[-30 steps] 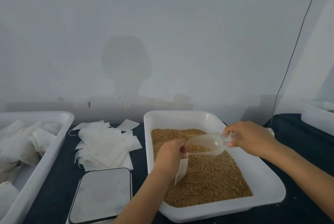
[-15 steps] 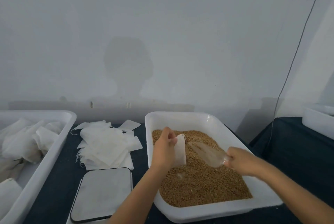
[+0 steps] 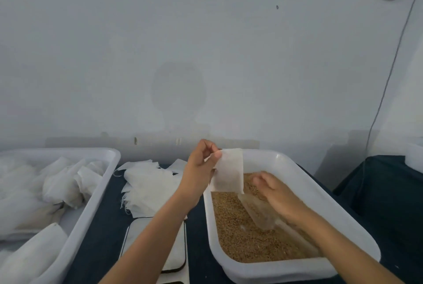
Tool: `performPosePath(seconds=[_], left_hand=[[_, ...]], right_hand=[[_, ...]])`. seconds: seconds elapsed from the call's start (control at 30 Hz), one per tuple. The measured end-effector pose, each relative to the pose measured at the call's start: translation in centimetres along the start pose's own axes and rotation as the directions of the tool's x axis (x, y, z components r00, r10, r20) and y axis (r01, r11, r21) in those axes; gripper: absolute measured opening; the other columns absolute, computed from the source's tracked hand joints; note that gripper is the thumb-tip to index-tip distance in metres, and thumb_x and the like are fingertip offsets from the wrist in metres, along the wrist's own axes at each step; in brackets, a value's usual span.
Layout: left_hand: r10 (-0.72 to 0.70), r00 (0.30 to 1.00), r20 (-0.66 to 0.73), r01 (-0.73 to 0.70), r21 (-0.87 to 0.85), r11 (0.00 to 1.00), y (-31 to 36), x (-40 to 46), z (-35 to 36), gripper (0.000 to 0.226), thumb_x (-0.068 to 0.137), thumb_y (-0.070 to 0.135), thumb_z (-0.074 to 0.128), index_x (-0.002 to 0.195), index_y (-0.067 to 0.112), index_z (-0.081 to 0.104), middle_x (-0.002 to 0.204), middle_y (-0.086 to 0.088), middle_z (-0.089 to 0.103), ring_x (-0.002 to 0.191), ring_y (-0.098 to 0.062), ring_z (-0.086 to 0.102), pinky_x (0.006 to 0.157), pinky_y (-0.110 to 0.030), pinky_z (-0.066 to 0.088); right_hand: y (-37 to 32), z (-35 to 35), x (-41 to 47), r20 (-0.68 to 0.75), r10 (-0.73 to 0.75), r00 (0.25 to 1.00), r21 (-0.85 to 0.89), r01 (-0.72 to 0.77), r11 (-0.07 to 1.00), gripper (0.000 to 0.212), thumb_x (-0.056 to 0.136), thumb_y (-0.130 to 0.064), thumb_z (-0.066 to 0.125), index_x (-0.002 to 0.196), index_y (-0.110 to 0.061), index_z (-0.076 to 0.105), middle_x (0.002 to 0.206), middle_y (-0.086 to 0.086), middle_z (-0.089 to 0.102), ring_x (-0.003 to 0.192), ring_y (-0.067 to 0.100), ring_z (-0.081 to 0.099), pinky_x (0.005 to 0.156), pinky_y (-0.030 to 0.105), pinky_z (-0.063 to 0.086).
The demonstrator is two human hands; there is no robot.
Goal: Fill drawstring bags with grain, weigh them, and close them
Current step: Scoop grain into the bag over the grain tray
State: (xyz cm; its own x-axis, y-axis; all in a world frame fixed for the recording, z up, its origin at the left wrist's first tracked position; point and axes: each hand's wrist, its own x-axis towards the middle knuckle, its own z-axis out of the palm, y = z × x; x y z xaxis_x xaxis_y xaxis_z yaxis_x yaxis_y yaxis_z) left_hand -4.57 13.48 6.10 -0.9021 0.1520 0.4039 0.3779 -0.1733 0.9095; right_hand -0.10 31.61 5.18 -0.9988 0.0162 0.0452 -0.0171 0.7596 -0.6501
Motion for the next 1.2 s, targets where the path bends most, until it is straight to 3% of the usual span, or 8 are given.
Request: performPosePath(seconds=[0.1, 0.3, 0.4, 0.53, 0.73, 0.83, 1.0, 1.2], left_hand=[[0.095, 0.995, 0.015, -0.095, 0.049, 0.994, 1.5, -0.7, -2.0, 0.017, 0.096, 0.003, 0.047, 0.082, 0.013, 0.046, 0.078, 0.006, 0.056, 0.066, -0.005, 0.048, 0.055, -0.014, 0.039], [0.206, 0.975, -0.081, -0.191, 0.159, 0.969, 1.9, -4.3, -6.9, 0.021, 0.090, 0.008, 0.059, 0.104, 0.019, 0.049, 0.101, 0.009, 0.065, 0.088, -0.003, 0.061, 0.074, -0.017, 0.049], [0.014, 0.989, -0.149, 0.014, 0.184, 0.983, 0.4, -6.7, -9.1, 0.058, 0.074, 0.030, 0.070, 0.122, 0.021, 0.039, 0.110, 0.001, 0.062, 0.092, -0.014, 0.067, 0.077, -0.029, 0.056], [-0.031, 0.960, -0.277, 0.144, 0.400, 0.905, -2.3, -9.0, -11.5, 0.025, 0.083, 0.019, 0.069, 0.087, -0.002, 0.056, 0.078, -0.016, 0.065, 0.071, -0.030, 0.063, 0.063, -0.044, 0.050], [-0.079, 0.955, -0.287, 0.235, 0.561, 0.794, -5.0, -9.7, -12.4, 0.021, 0.085, 0.023, 0.068, 0.073, 0.010, 0.055, 0.068, -0.004, 0.061, 0.064, -0.020, 0.059, 0.059, -0.037, 0.051], [-0.052, 0.957, -0.284, 0.239, 0.680, 0.693, -6.1, -9.3, -12.6, 0.038, 0.084, 0.028, 0.068, 0.061, 0.020, 0.039, 0.058, 0.003, 0.046, 0.055, -0.013, 0.042, 0.051, -0.026, 0.031], [-0.046, 0.975, -0.216, 0.202, 0.789, 0.581, -7.7, -8.8, -13.6, 0.031, 0.082, 0.036, 0.069, 0.070, 0.019, 0.046, 0.066, 0.006, 0.051, 0.064, -0.013, 0.046, 0.052, -0.023, 0.028], [0.040, 0.951, -0.306, 0.186, 0.671, 0.718, -8.0, -8.6, -15.6, 0.023, 0.082, 0.026, 0.071, 0.097, 0.017, 0.056, 0.084, 0.010, 0.060, 0.072, -0.003, 0.049, 0.061, -0.012, 0.036]], right_hand=[[-4.0, 0.6, -0.5, -0.045, -0.168, 0.985, 0.506, 0.167, 0.846, 0.022, 0.091, -0.033, 0.052, 0.101, -0.018, 0.066, 0.096, -0.006, 0.070, 0.093, 0.009, 0.065, 0.081, 0.026, 0.054], [-8.7, 6.5, -0.3, -0.228, -0.188, 0.955, 0.526, 0.283, 0.802, 0.017, 0.089, -0.011, 0.061, 0.088, 0.006, 0.065, 0.089, 0.022, 0.068, 0.087, 0.036, 0.065, 0.077, 0.049, 0.054], [-9.8, 9.8, -0.4, -0.246, -0.180, 0.953, 0.533, 0.288, 0.796, 0.019, 0.090, -0.012, 0.061, 0.071, -0.009, 0.065, 0.074, 0.010, 0.069, 0.071, 0.022, 0.064, 0.065, 0.034, 0.047], [-9.8, 14.0, -0.7, -0.250, -0.158, 0.955, 0.460, 0.261, 0.849, 0.029, 0.088, -0.011, 0.062, 0.066, 0.004, 0.050, 0.063, 0.020, 0.054, 0.059, 0.019, 0.047, 0.060, 0.029, 0.035], [-8.3, 17.5, -0.4, -0.267, -0.143, 0.953, 0.356, 0.235, 0.904, 0.025, 0.090, -0.014, 0.061, 0.069, -0.001, 0.056, 0.067, 0.010, 0.058, 0.066, 0.022, 0.055, 0.066, 0.038, 0.045], [-7.4, 18.3, -0.1, -0.276, -0.146, 0.950, 0.333, 0.237, 0.913, 0.026, 0.090, -0.014, 0.062, 0.069, 0.001, 0.056, 0.065, 0.008, 0.057, 0.061, 0.017, 0.051, 0.062, 0.033, 0.041], [-6.0, 19.1, 0.6, -0.220, -0.190, 0.957, 0.267, 0.246, 0.932, 0.029, 0.089, -0.018, 0.062, 0.066, -0.005, 0.050, 0.062, 0.003, 0.051, 0.059, 0.013, 0.044, 0.060, 0.029, 0.035], [-4.6, 18.7, 1.1, -0.299, -0.162, 0.940, 0.351, 0.267, 0.898, 0.016, 0.092, -0.006, 0.054, 0.106, -0.007, 0.063, 0.104, 0.002, 0.062, 0.099, 0.013, 0.057, 0.090, 0.025, 0.045]])
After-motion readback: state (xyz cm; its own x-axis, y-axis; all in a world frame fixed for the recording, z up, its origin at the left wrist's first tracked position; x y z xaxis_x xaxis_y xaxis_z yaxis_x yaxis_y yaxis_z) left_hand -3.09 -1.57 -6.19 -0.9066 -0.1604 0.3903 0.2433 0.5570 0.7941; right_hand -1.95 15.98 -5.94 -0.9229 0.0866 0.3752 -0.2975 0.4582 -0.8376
